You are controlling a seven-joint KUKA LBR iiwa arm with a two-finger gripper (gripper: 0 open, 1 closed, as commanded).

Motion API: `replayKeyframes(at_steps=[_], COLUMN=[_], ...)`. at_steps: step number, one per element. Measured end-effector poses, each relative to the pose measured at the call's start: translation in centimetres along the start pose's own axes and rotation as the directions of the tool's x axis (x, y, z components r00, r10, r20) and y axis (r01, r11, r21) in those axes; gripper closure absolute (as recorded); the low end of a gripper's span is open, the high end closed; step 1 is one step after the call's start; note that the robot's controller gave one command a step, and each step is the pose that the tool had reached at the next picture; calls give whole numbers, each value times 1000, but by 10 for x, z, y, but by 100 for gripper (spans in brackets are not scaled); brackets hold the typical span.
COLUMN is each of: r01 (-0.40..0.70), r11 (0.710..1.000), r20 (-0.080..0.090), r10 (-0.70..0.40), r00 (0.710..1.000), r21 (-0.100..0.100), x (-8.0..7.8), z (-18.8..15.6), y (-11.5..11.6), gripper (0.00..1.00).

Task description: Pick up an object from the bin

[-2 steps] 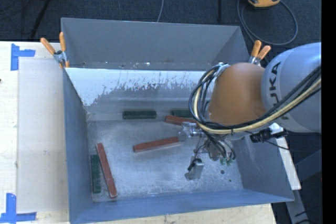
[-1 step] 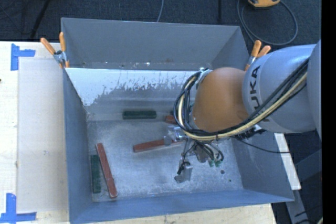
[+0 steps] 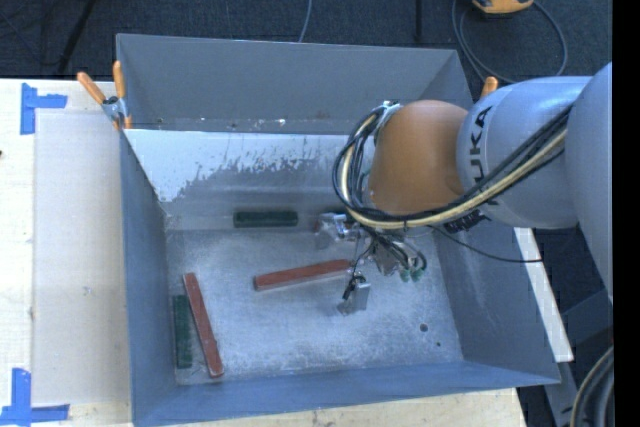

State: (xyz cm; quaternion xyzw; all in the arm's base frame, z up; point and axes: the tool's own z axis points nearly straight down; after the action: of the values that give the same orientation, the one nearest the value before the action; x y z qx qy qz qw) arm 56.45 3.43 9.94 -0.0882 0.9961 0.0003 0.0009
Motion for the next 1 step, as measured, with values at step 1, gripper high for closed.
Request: replayKeyframes(at_steps=[1], r01=[-157], r11=[988], r20=[0], r10=[157], r00=[988], r21=[2], x=[-20], z=[9], y=[37], gripper=[0])
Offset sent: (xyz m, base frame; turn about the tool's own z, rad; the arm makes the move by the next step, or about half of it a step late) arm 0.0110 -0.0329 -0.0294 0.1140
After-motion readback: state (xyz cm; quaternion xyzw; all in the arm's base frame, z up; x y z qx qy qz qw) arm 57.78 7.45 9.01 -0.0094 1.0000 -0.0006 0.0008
